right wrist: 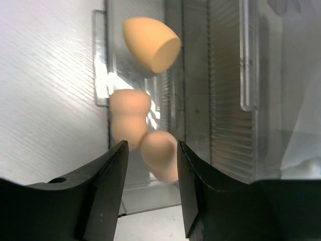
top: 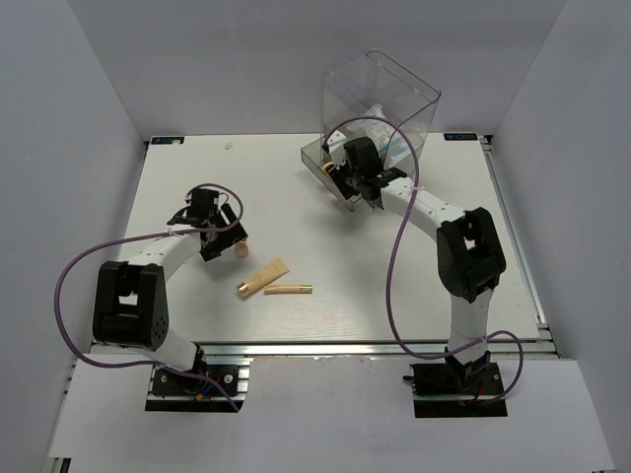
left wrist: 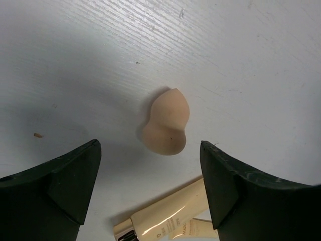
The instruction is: Organize the makeup
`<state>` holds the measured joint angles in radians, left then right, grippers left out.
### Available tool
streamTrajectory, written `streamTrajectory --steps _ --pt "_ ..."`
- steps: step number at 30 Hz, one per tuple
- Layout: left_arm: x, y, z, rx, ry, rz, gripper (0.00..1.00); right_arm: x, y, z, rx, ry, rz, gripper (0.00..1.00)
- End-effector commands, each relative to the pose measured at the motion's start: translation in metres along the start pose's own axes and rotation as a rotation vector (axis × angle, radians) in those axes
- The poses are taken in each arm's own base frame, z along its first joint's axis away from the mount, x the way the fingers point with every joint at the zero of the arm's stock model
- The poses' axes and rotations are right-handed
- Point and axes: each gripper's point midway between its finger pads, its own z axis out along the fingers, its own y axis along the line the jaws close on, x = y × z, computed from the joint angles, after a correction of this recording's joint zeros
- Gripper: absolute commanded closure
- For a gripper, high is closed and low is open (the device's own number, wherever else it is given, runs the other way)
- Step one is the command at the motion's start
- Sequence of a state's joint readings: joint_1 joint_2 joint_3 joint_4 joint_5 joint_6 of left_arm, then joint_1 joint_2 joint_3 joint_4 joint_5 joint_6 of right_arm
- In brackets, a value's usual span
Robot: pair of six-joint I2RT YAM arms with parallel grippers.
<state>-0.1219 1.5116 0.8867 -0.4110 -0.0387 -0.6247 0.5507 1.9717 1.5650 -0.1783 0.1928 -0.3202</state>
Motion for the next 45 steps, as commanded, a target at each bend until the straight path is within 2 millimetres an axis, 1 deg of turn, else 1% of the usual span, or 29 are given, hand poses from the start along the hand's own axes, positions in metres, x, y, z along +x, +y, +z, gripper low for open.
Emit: streamTrajectory --steps 1,4,5,6,7,10,13,17,19,21,22,24,25,27,29,30,31,32,33,35,36,37,38,39,40,41,42,44,45 --pt "-0.015 -0.003 -0.002 -0.022 -0.033 0.038 0.13 -0.047 0.001 -0.027 -0.069 -0.134 0.027 0.48" --pt "-0.016 -0.002 0.0 -0.031 -0.028 0.043 0.17 -0.066 0.015 -0.046 -0.19 -0.211 0.001 0.44" --pt "-0.017 -0.003 0.001 -0.034 -0.028 0.045 0.18 -0.072 0.02 -0.054 -0.244 -0.245 -0.054 0.44" --pt "-0.018 -0.003 0.001 -0.037 -0.03 0.048 0.18 -0.078 0.028 -0.071 -0.319 -0.276 -0.09 0.44" --pt "-0.019 -0.002 0.001 -0.046 -0.034 0.052 0.18 -0.086 0.041 -0.085 -0.436 -0.341 -0.118 0.49" --pt "-0.019 -0.002 0.005 -0.056 -0.026 0.074 0.22 -0.095 0.053 -0.116 -0.534 -0.468 -0.163 0.56" --pt "-0.015 -0.008 0.01 -0.035 -0.001 0.095 0.3 -0.092 0.055 -0.127 -0.534 -0.503 -0.159 0.57" --pt "-0.007 -0.02 0.018 -0.019 0.021 0.138 0.31 -0.084 0.053 -0.128 -0.535 -0.484 -0.127 0.57" --pt "-0.005 -0.023 0.026 -0.026 0.039 0.155 0.34 -0.081 0.05 -0.129 -0.536 -0.478 -0.106 0.57" --pt "0.001 -0.027 0.033 -0.02 0.067 0.171 0.42 -0.081 0.046 -0.131 -0.53 -0.48 -0.087 0.57" --pt "0.003 -0.028 0.034 -0.019 0.075 0.173 0.55 -0.082 0.043 -0.132 -0.526 -0.484 -0.082 0.57" --pt "0.002 -0.029 0.036 -0.02 0.078 0.173 0.7 -0.083 0.038 -0.136 -0.52 -0.493 -0.072 0.57" --pt "-0.004 -0.032 0.033 -0.013 0.06 0.171 0.81 -0.084 0.037 -0.137 -0.522 -0.496 -0.065 0.57" --pt "-0.014 -0.04 0.027 0.006 0.029 0.164 0.85 -0.086 0.031 -0.142 -0.51 -0.511 -0.059 0.57" --pt "-0.032 -0.056 0.016 0.051 -0.018 0.147 0.87 -0.084 0.026 -0.145 -0.5 -0.516 -0.033 0.57" --pt "-0.039 -0.064 0.011 0.076 -0.032 0.14 0.88 -0.089 0.017 -0.151 -0.476 -0.54 -0.024 0.58" --pt "-0.046 -0.078 0.006 0.128 -0.044 0.129 0.89 -0.089 0.013 -0.153 -0.465 -0.546 -0.008 0.58" --pt "-0.06 -0.099 -0.003 0.196 -0.063 0.094 0.9 -0.092 0.003 -0.158 -0.437 -0.572 0.022 0.59" --pt "-0.067 -0.113 -0.007 0.248 -0.073 0.077 0.91 -0.092 -0.003 -0.16 -0.42 -0.582 0.041 0.63" --pt "-0.086 -0.158 -0.015 0.418 -0.082 -0.012 0.91 -0.092 -0.011 -0.164 -0.387 -0.596 0.084 0.67" --pt "-0.1 -0.179 -0.02 0.504 -0.111 -0.04 0.9 -0.09 -0.018 -0.166 -0.348 -0.61 0.091 0.74" --pt "-0.104 -0.192 -0.02 0.556 -0.101 -0.074 0.9 -0.088 -0.021 -0.168 -0.33 -0.616 0.098 0.77" --pt "-0.114 -0.217 -0.031 0.642 -0.087 -0.126 0.9 -0.09 -0.025 -0.175 -0.31 -0.633 0.104 0.79" --pt "-0.114 -0.228 -0.017 0.663 -0.066 -0.148 0.89 -0.083 -0.025 -0.173 -0.299 -0.626 0.111 0.82" --pt "-0.123 -0.243 -0.018 0.713 -0.083 -0.162 0.89 -0.083 -0.026 -0.175 -0.29 -0.636 0.112 0.83" --pt "-0.124 -0.257 -0.019 0.747 -0.055 -0.198 0.89 -0.082 -0.026 -0.178 -0.283 -0.638 0.114 0.83" --pt "-0.136 -0.276 -0.011 0.785 -0.065 -0.208 0.88 -0.077 -0.025 -0.177 -0.283 -0.628 0.123 0.83" --pt "-0.139 -0.3 -0.008 0.828 -0.046 -0.229 0.86 -0.073 -0.025 -0.179 -0.278 -0.621 0.131 0.84" --pt "-0.146 -0.314 -0.001 0.842 -0.048 -0.228 0.84 -0.067 -0.024 -0.177 -0.274 -0.61 0.138 0.83"
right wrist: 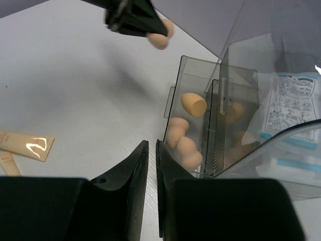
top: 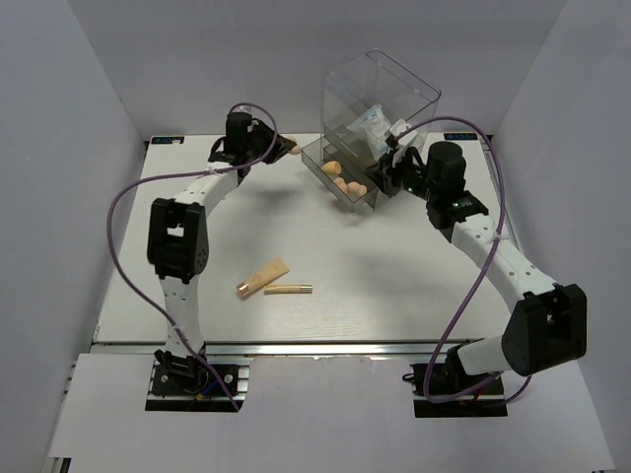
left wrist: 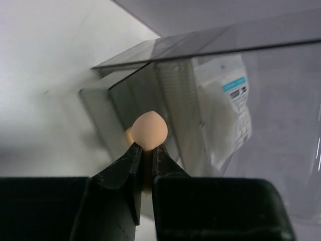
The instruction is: Organize the makeup
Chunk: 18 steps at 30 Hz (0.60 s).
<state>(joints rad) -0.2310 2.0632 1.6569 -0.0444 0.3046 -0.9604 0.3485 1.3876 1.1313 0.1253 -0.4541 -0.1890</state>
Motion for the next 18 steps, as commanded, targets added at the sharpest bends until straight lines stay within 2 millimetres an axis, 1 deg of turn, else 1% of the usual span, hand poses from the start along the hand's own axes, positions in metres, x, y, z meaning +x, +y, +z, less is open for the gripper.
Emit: streamTrajectory --steps 1,2,3,4,6,7,8,9,10,11,14,18 --pt "0.007 -0.047 0.028 0.14 0.046 -0.082 0.82 -0.01 -0.005 -0.007 0.045 -0.049 0.002 0.83" --pt "0.011 -0.054 0.035 0.15 0.053 -0.096 0.81 -0.01 -0.005 -0.009 0.048 -0.05 0.001 0.83" --pt "0.006 -0.069 0.039 0.181 0.041 -0.091 0.8 -0.008 -0.005 -0.01 0.052 -0.047 0.004 0.83" --pt "0.013 -0.061 0.051 0.171 0.054 -0.104 0.78 -0.005 -0.005 -0.011 0.053 -0.041 0.006 0.83" --pt "0.021 -0.069 0.06 0.181 0.058 -0.117 0.73 -0.005 -0.006 -0.013 0.056 -0.042 0.008 0.83" --pt "0.022 -0.07 0.066 0.184 0.056 -0.117 0.68 -0.004 -0.006 -0.013 0.057 -0.041 0.008 0.83" --pt "0.027 -0.075 0.069 0.192 0.06 -0.113 0.65 -0.005 -0.007 -0.014 0.057 -0.043 0.011 0.84" --pt "0.031 -0.071 0.071 0.171 0.067 -0.117 0.61 -0.005 -0.007 -0.014 0.057 -0.043 0.009 0.84" --pt "0.034 -0.069 0.073 0.16 0.067 -0.119 0.58 -0.004 -0.007 -0.014 0.059 -0.041 0.01 0.83" --pt "0.036 -0.069 0.073 0.156 0.066 -0.117 0.53 -0.003 -0.007 -0.015 0.057 -0.039 0.012 0.83" --pt "0.033 -0.072 0.069 0.159 0.051 -0.108 0.42 0.001 -0.005 -0.014 0.047 -0.027 0.019 0.83" --pt "0.025 -0.081 0.064 0.16 0.032 -0.085 0.4 0.007 0.001 -0.012 0.002 -0.012 0.015 0.81"
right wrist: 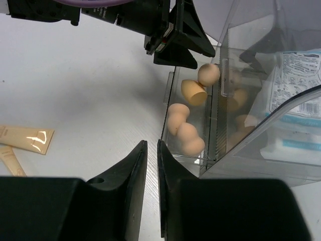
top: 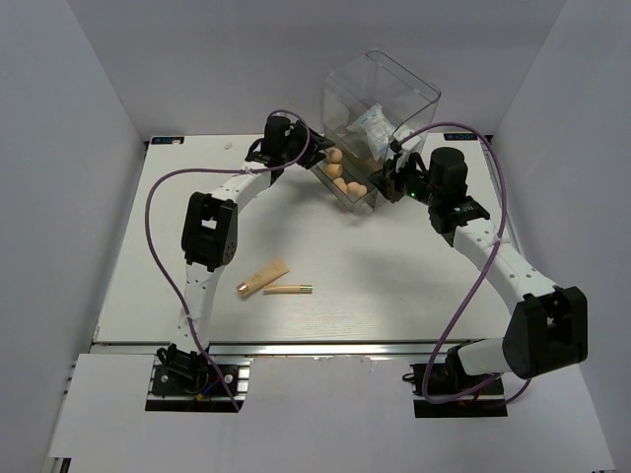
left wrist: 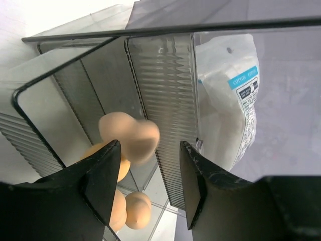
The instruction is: Organize the makeup
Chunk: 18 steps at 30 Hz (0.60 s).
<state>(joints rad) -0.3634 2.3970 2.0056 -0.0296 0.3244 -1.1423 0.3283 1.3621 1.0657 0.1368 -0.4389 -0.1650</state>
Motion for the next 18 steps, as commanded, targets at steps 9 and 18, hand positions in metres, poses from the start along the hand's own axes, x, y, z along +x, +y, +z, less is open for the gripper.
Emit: streamTrajectory --steps 9,18 --pt "-0.042 -0.069 -0.043 0.07 -0.117 0.103 0.41 -0.004 0.009 -0.001 -0.067 -0.011 -0.051 0.78" --pt "-0.067 -0.068 -0.122 0.104 -0.166 0.2 0.68 0.045 0.031 0.015 -0.313 0.162 -0.174 0.78"
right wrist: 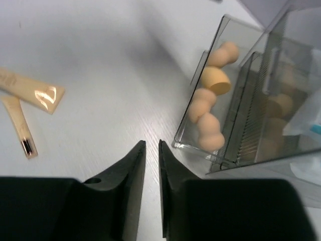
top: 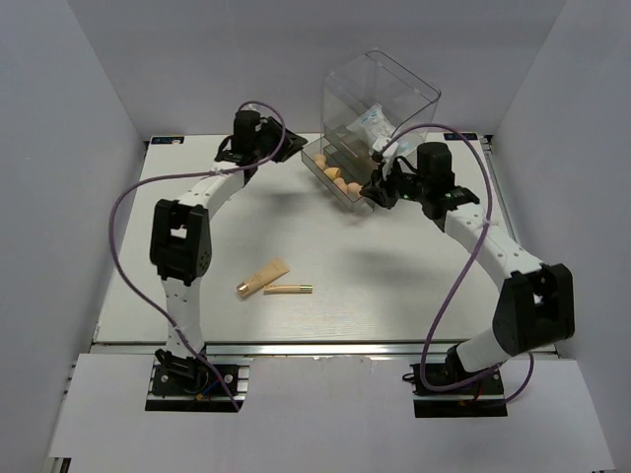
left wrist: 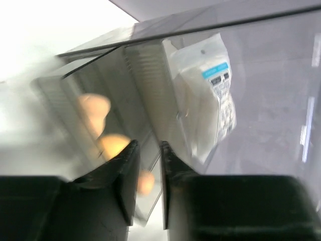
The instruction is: Organize the makeup
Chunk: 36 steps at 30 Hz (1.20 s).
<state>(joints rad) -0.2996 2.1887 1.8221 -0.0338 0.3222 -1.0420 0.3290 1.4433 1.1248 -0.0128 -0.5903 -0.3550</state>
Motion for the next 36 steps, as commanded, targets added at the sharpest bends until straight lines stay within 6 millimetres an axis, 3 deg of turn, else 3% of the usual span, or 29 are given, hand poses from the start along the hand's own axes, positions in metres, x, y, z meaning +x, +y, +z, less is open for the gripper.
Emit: streamTrajectory --steps 1,3,5,6,7,8,9,10,11,12,13,14,15,18,21,24,30,35,36 --pt "-0.042 -0.047 -0.07 0.094 -0.112 0.129 0.63 0.007 0.006 0.013 -0.121 0.075 -0.102 0.82" --pt "-0.042 -0.026 -0.085 0.018 -0.114 0.183 0.53 0.025 0.007 0.022 -0.157 0.147 -0.091 0.99" --pt "-0.034 -0.013 -0.106 -0.027 -0.103 0.206 0.4 0.021 0.005 0.028 -0.184 0.158 -0.165 1.0" --pt "-0.024 0.01 -0.111 -0.069 -0.078 0.201 0.37 0.03 0.014 0.035 -0.218 0.188 -0.182 1.0" --pt "-0.02 0.017 -0.118 -0.078 -0.074 0.196 0.33 0.032 0.017 0.04 -0.237 0.2 -0.261 1.0" --pt "-0.021 0.008 -0.131 -0.056 -0.093 0.204 0.26 0.03 0.018 0.046 -0.233 0.218 -0.304 1.0" --pt "-0.02 0.015 -0.138 -0.063 -0.098 0.192 0.24 0.036 0.034 0.063 -0.26 0.249 -0.341 0.99" --pt "-0.011 0.034 -0.144 -0.094 -0.087 0.175 0.22 0.042 0.03 0.071 -0.212 0.306 -0.38 0.97" --pt "-0.012 0.029 -0.157 -0.09 -0.112 0.18 0.19 0.046 0.03 0.084 -0.201 0.335 -0.402 0.97" --pt "-0.014 0.033 -0.164 -0.106 -0.126 0.19 0.19 0.045 0.043 0.097 -0.204 0.348 -0.425 0.96" --pt "-0.013 0.049 -0.171 -0.17 -0.142 0.186 0.19 0.047 0.034 0.107 -0.134 0.379 -0.448 0.96" --pt "-0.014 0.052 -0.178 -0.195 -0.155 0.197 0.18 0.048 0.032 0.114 -0.096 0.397 -0.441 0.96" --pt "-0.02 0.05 -0.189 -0.216 -0.18 0.231 0.02 0.051 0.035 0.13 -0.08 0.415 -0.452 0.96" --pt "-0.031 0.061 -0.211 -0.315 -0.224 0.257 0.02 0.066 -0.001 0.144 0.149 0.554 -0.469 0.98" --pt "-0.037 0.075 -0.227 -0.391 -0.254 0.221 0.02 0.088 -0.016 0.153 0.225 0.637 -0.45 1.0" --pt "-0.033 0.085 -0.232 -0.399 -0.253 0.179 0.02 0.1 -0.036 0.15 0.349 0.693 -0.466 1.0" --pt "-0.027 0.084 -0.225 -0.352 -0.234 0.135 0.02 0.108 -0.064 0.141 0.466 0.732 -0.462 0.94" --pt "-0.026 0.078 -0.218 -0.308 -0.224 0.118 0.02 0.104 -0.085 0.136 0.509 0.726 -0.454 0.79" --pt "-0.025 0.077 -0.216 -0.293 -0.217 0.114 0.02 0.103 -0.087 0.136 0.512 0.722 -0.454 0.72"
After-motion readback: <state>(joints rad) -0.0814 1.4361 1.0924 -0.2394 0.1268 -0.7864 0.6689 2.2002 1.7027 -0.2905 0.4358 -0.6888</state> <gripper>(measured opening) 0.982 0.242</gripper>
